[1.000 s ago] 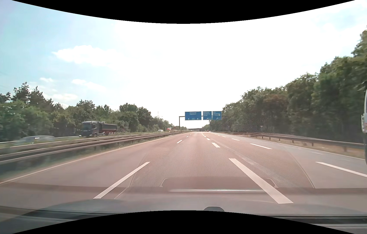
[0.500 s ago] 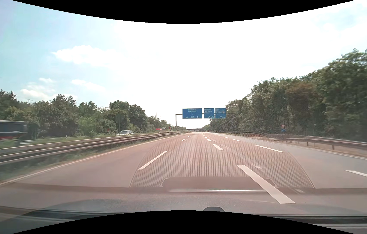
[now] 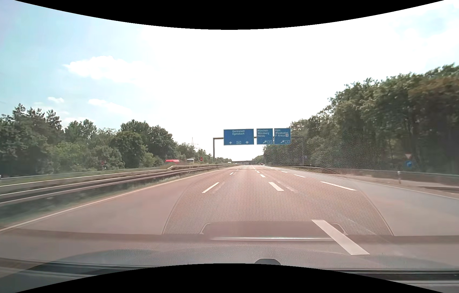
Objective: Follow the waypoints while adhering to traffic rules and regulations
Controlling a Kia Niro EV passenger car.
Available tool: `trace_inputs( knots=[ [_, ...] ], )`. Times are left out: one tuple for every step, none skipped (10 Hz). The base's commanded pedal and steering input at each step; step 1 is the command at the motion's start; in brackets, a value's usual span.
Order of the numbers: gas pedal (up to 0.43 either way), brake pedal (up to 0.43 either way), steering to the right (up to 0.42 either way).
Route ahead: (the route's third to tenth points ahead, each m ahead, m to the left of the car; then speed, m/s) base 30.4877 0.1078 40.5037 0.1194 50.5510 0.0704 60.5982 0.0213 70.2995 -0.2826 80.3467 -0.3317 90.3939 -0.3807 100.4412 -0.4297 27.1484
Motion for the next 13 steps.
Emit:
trace_inputs(
  knots=[
    [0.228,0.000,-0.002],
    [0.228,0.000,-0.002],
    [0.228,0.000,0.000],
    [0.228,0.000,0.000],
    [0.228,0.000,0.000],
    [0.228,0.000,0.000],
    [0.228,0.000,0.000],
    [0.228,0.000,-0.001],
    [0.228,0.000,0.000],
    [0.228,0.000,-0.001],
    [0.228,0.000,-0.001],
    [0.228,0.000,-0.001],
    [0.228,0.000,-0.002]
  ],
)
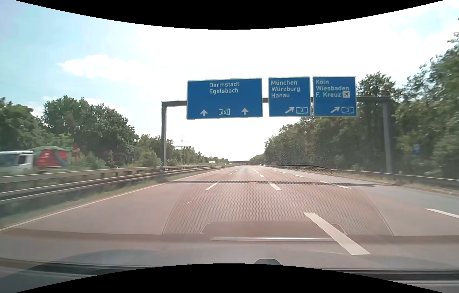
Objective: Follow the waypoints while adhering to traffic rules and regulations
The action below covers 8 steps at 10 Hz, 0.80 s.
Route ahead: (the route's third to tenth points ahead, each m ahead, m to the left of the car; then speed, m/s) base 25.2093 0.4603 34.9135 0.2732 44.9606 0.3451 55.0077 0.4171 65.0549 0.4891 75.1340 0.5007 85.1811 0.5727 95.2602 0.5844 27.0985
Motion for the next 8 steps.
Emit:
trace_inputs(
  knots=[
    [0.228,0.000,-0.003],
    [0.228,0.000,-0.003],
    [0.228,0.000,-0.003],
    [0.228,0.000,-0.004],
    [0.228,0.000,-0.003],
    [0.228,0.000,-0.003],
    [0.228,0.000,-0.004],
    [0.228,0.000,-0.003]
  ],
)
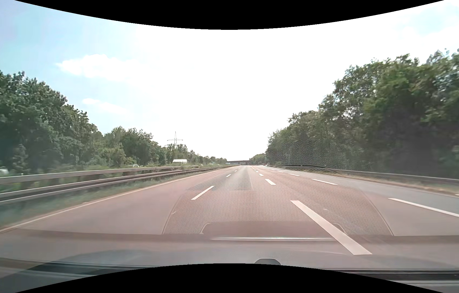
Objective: Follow the waypoints while adhering to traffic rules and regulations
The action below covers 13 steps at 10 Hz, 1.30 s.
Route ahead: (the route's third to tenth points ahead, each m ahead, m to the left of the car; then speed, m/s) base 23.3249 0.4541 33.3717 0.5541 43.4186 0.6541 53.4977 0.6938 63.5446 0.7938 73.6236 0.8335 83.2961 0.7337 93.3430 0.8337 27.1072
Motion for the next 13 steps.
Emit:
trace_inputs(
  knots=[
    [0.228,0.000,-0.004],
    [0.228,0.000,-0.004],
    [0.228,0.000,-0.003],
    [0.228,0.000,-0.004],
    [0.228,0.000,-0.004],
    [0.228,0.000,-0.003],
    [0.228,0.000,-0.004],
    [0.228,0.000,-0.004],
    [0.228,0.000,-0.004],
    [0.228,0.000,-0.003],
    [0.228,0.000,-0.003],
    [0.228,0.000,-0.003],
    [0.228,0.000,-0.003]
  ],
)
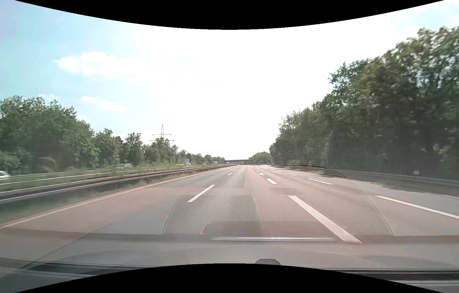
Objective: Follow the waypoints while adhering to traffic rules and regulations
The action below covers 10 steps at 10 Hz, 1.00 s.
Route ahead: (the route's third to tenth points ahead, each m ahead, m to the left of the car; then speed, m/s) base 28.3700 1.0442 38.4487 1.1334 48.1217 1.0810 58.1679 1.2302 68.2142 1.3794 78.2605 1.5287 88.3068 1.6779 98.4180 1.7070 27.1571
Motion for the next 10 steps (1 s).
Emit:
trace_inputs(
  knots=[
    [0.228,0.000,-0.003],
    [0.228,0.000,-0.003],
    [0.228,0.000,-0.003],
    [0.228,0.000,-0.003],
    [0.228,0.000,-0.003],
    [0.228,0.000,-0.003],
    [0.228,0.000,-0.003],
    [0.228,0.000,-0.003],
    [0.228,0.000,-0.003],
    [0.228,0.000,-0.003]
  ],
)
